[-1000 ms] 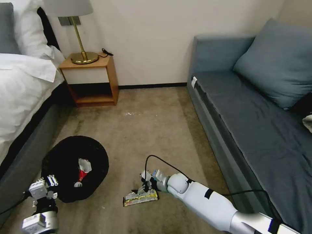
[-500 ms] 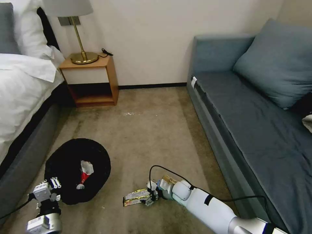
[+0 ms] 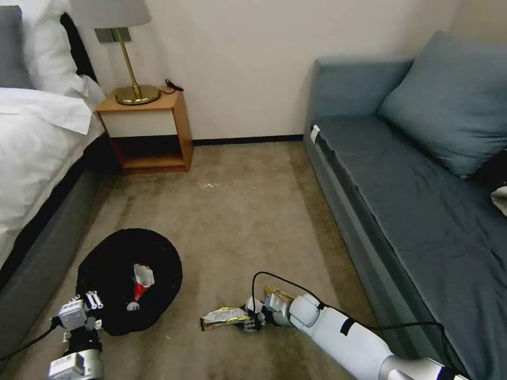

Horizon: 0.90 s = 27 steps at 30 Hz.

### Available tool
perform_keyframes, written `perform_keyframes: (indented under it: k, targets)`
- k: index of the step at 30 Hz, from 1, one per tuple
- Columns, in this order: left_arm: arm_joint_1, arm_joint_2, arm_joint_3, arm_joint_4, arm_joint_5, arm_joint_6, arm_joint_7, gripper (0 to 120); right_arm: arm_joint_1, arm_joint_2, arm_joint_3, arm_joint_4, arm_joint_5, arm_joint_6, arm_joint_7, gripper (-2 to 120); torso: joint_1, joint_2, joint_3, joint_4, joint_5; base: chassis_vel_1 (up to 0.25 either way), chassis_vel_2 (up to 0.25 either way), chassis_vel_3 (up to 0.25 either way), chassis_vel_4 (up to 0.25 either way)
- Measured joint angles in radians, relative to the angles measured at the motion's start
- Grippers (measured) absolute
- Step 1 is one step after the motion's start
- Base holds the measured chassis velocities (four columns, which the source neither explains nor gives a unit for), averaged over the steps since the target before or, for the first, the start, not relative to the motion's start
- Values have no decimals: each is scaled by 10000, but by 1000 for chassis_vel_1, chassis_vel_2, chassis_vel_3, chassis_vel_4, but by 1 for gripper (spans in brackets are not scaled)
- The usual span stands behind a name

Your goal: Pick up the trash bin, then pick up the garbage on the floor and place it into the trash bin.

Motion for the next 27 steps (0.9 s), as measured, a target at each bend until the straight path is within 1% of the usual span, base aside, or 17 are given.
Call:
perform_keyframes:
  k: [4,5,8,9,15,20,22,23,24,27]
  targets:
    - [21,4,0,3,0,-19,9,5,-11,-49,-39,228,235,-2,47,20,0,-1,3,0,0,0,0,0,0]
    - [21,4,0,3,0,-19,9,5,-11,-49,-39,228,235,-2,47,20,0,-1,3,0,0,0,0,0,0]
    - [36,9,1,11,0,-51,29,5,-7,-84,12,465,469,28,158,8,0,-1,3,0,1,0,0,0,0]
    - [37,12,5,25,0,-64,32,5,-4,-90,57,545,547,40,209,1,0,-1,2,1,0,0,0,0,0]
    - [44,31,35,45,0,-87,44,5,40,-131,227,965,877,84,423,0,0,-1,2,1,0,0,0,0,0]
    - [66,69,63,59,-1,-128,76,5,112,-117,540,1456,1557,193,806,0,0,-1,2,0,0,0,0,0,0]
    - [97,80,76,125,2,-235,142,5,202,-12,626,1656,2390,405,1378,0,0,-1,2,0,-1,0,0,0,0]
    - [115,81,83,158,9,-274,162,5,263,82,605,1820,3171,509,1889,0,0,-1,2,0,-1,0,0,0,0]
    - [115,81,83,158,9,-274,162,5,263,82,605,1820,3171,509,1889,0,0,-1,2,0,-1,0,0,0,0]
    - [151,60,110,199,41,-324,171,5,451,370,460,2458,4983,746,2790,0,0,-1,1,2,0,0,0,0,0]
